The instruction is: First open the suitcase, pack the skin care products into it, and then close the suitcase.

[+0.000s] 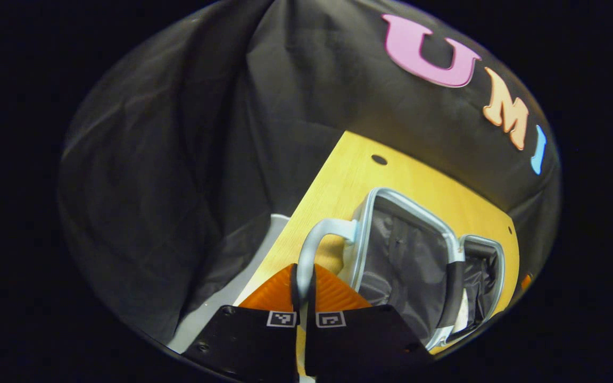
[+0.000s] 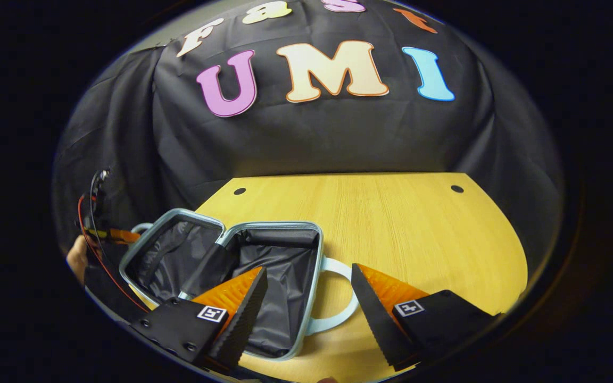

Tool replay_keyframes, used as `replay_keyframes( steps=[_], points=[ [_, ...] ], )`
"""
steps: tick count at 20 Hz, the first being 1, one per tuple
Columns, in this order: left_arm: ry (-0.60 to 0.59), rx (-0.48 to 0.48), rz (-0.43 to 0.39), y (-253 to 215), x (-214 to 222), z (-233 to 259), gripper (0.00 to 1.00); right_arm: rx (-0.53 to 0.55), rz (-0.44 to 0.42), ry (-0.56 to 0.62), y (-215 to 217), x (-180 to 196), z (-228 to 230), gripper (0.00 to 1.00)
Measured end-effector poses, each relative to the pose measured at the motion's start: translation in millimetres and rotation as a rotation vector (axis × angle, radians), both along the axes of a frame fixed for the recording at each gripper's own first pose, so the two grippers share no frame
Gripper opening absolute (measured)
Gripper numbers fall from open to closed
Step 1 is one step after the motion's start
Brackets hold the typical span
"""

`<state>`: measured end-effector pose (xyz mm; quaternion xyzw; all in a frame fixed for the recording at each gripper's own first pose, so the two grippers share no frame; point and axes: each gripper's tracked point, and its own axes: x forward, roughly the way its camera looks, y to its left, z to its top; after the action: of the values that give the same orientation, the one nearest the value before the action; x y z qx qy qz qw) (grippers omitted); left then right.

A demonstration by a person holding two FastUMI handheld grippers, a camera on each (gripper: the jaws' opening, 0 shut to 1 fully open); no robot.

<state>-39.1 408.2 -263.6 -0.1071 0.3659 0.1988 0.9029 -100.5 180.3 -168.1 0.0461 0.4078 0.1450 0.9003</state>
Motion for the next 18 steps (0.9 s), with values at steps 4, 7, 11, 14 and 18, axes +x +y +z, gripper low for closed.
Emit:
replay_keyframes(
  steps=[4, 7, 11, 14, 18],
  points=[
    [-0.080, 0.033, 0.011, -35, 6, 60, 0.00, 0.041, 0.039, -0.018, -17, 0, 1, 0.98],
    [-0.101, 0.082, -0.023, -68, 6, 88, 0.00, 0.093, 0.026, -0.026, -26, 3, 8, 0.98],
    [-0.159, 0.121, -0.070, -118, 11, 123, 0.00, 0.081, 0.050, -0.071, -52, 9, 19, 0.98],
    [-0.185, 0.141, -0.114, -153, 17, 142, 0.00, 0.094, 0.054, -0.077, -66, 10, 23, 0.98],
    [-0.237, 0.112, -0.187, -208, 30, 162, 0.00, 0.115, 0.043, -0.094, -84, 13, 30, 0.98]
  ],
)
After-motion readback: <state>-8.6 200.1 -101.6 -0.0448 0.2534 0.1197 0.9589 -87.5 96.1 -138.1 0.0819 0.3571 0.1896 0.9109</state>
